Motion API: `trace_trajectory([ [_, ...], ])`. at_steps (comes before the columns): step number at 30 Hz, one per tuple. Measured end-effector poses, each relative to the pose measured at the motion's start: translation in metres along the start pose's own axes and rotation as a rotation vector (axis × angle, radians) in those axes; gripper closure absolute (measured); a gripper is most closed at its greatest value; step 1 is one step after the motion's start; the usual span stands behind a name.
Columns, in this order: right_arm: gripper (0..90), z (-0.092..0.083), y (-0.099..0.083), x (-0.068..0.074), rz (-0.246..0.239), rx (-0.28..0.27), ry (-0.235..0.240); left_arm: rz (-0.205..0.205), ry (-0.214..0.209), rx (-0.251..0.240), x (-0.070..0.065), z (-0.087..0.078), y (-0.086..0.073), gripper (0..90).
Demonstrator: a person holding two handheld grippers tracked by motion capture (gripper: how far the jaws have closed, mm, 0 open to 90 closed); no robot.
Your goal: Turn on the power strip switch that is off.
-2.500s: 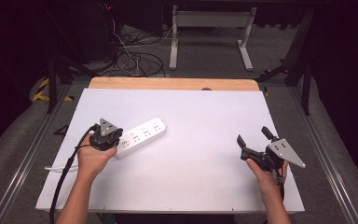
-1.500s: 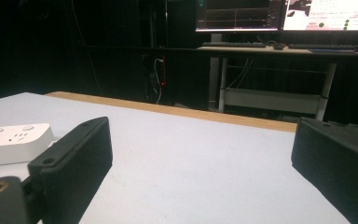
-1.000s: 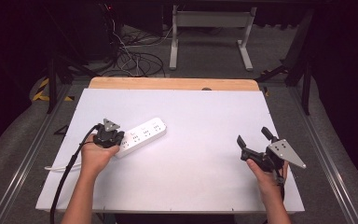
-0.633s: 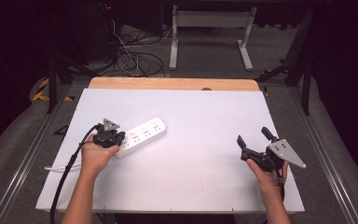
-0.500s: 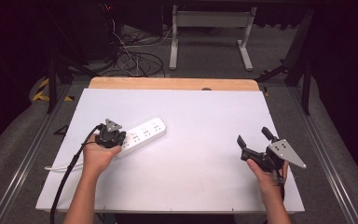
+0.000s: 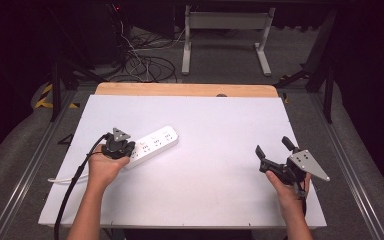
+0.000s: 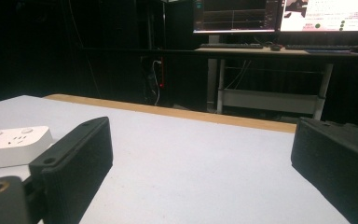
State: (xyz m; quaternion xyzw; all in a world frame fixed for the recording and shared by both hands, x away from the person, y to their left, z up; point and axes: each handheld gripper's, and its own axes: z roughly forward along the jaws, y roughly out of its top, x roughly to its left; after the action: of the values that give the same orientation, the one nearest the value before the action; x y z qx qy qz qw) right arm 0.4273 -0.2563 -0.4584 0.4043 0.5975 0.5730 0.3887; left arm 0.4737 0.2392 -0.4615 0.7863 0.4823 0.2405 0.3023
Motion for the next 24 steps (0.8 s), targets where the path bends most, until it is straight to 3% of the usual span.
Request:
trace_trajectory([
  [8,6.0,-0.0012,0.0004,-0.0005,-0.003,-0.004,-0.003,-0.021,-0.002,-0.014,0.0002,-0.0018,-0.0042,90.0],
  [14,6.1,-0.0016,0.0012,-0.0009,-0.002,-0.01,-0.002,-0.029,0.01,-0.003,0.0014,-0.0032,-0.0049,90.0],
  [19,6.2,-0.0011,0.002,-0.0003,0.001,-0.009,0.003,-0.047,-0.004,0.004,0.0032,-0.0019,-0.0039,90.0],
  [24,6.2,0.0,0.002,-0.001,0.0,-0.01,0.003,-0.049,0.014,0.004,0.0022,-0.0003,-0.0039,90.0],
])
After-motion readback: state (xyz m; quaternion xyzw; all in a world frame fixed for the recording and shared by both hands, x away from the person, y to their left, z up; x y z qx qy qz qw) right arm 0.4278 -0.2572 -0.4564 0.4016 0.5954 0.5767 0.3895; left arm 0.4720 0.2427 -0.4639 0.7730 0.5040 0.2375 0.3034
